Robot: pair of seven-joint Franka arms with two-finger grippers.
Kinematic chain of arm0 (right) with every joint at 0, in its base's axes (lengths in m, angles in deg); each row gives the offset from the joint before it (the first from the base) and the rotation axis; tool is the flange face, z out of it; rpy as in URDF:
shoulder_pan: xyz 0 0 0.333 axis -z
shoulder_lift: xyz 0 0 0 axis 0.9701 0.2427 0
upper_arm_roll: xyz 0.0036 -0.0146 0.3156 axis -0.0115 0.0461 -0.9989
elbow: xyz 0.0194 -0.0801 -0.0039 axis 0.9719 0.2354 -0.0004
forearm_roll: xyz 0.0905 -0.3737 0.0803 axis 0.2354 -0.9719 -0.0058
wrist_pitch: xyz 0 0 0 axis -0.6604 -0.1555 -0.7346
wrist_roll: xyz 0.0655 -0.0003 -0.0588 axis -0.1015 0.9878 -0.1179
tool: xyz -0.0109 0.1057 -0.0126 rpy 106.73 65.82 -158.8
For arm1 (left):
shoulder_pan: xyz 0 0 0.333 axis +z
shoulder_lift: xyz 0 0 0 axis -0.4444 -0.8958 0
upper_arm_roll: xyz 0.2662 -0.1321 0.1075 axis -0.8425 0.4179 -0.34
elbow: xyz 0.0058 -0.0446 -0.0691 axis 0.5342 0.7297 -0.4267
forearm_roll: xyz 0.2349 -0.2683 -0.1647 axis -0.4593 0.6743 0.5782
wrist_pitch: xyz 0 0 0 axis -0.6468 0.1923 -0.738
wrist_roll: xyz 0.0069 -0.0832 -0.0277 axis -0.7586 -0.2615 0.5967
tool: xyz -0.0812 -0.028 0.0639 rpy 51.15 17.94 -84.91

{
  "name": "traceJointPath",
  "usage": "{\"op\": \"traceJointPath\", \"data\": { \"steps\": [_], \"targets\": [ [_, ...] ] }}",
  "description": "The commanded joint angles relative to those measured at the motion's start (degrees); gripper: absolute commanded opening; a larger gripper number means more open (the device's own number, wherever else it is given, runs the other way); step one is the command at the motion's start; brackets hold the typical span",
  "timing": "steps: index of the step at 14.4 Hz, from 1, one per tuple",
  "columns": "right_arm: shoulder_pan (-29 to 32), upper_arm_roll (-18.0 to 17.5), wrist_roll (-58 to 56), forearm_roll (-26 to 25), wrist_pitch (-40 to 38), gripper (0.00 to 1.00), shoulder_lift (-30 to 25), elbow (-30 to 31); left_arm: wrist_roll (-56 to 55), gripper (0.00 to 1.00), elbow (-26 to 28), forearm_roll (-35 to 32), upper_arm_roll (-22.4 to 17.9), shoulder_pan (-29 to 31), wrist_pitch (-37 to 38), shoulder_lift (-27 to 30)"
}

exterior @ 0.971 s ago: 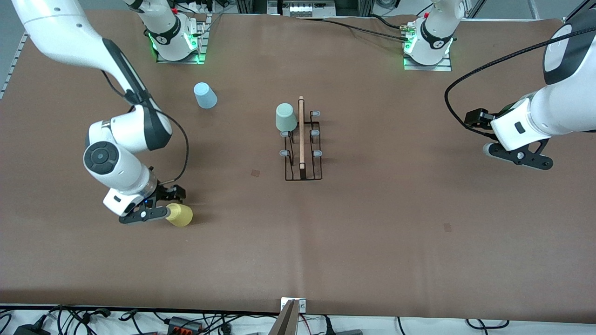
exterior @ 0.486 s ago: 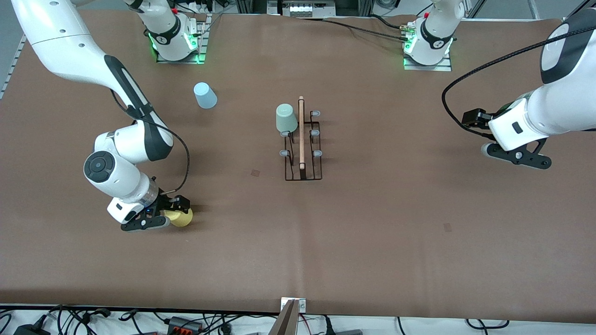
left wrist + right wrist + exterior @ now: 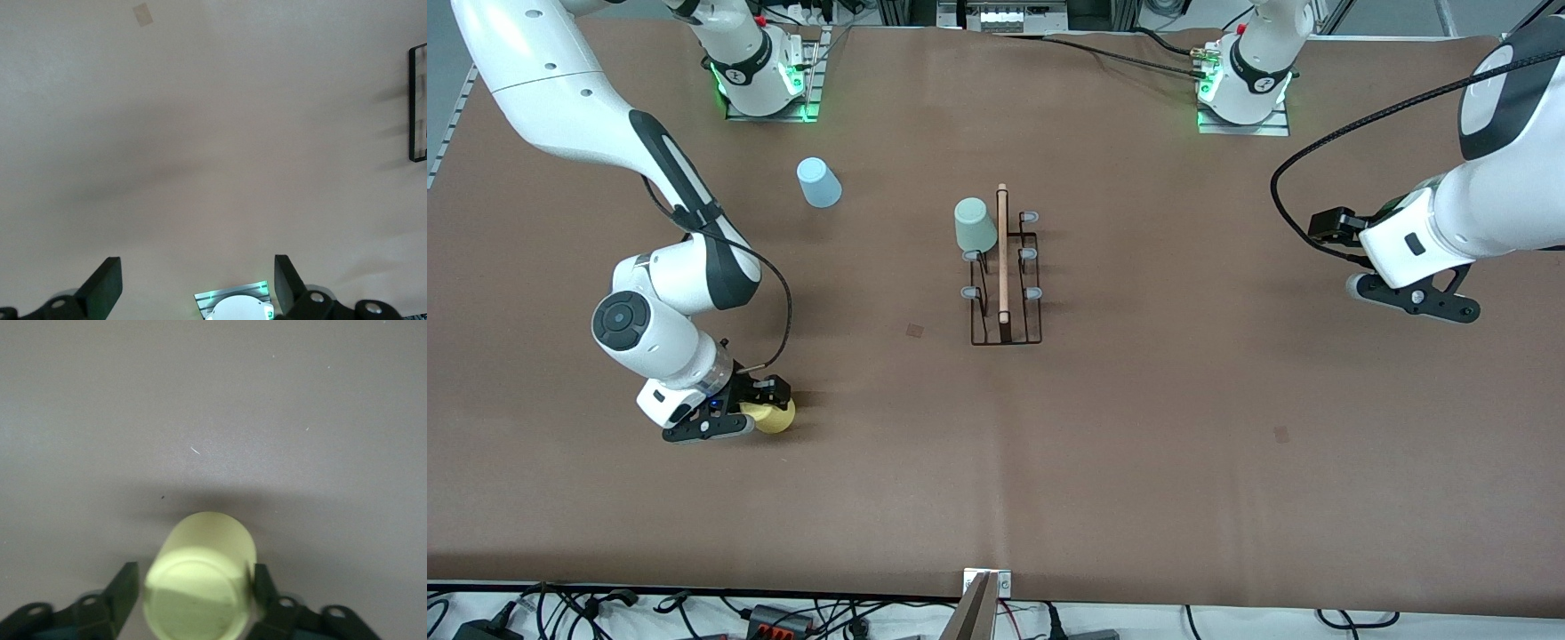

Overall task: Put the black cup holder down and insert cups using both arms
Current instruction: 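Carry the yellow cup to the holder and lower it onto a peg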

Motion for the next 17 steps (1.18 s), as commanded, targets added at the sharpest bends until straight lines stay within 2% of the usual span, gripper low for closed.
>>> {"op": "traceJointPath", "data": {
  "steps": [1,2,5,9,13,15,17],
  "targets": [
    [0.56,-0.44,-1.88,0.90,-0.11,0.17,0.49,-1.09,-0.38,1.00,-0.22,1.02,0.21,0.19,0.15,0.62],
    [0.38,-0.53,-1.88,0.91,-1.15,0.10,-0.21,-1.09,0.14,1.00,-0.22,1.02,0.21,0.27,0.24,0.62],
    [-2.59,-0.53,-0.74,1.35,-8.52,0.09,-5.82,-1.87,0.23,1.00,-0.22,1.02,0.21,0.36,0.33,0.62],
    [-9.44,-0.53,15.48,1.52,-16.01,0.08,-12.51,-2.49,-0.21,1.00,-0.22,1.02,0.21,0.28,0.50,0.62],
    [-21.21,-0.62,36.83,1.61,-20.15,0.08,-13.05,-8.19,0.23,1.00,-0.39,1.11,0.21,0.36,4.00,0.62],
    [-25.61,-0.53,43.45,4.75,-20.15,0.08,-12.87,-8.73,0.15,1.00,-1.44,1.11,0.30,0.19,7.69,0.70],
    [-28.17,-0.70,47.23,5.30,-20.15,0.08,-13.05,-8.73,0.32,1.00,-1.54,0.50,0.39,0.19,8.50,0.62]
  ]
}}
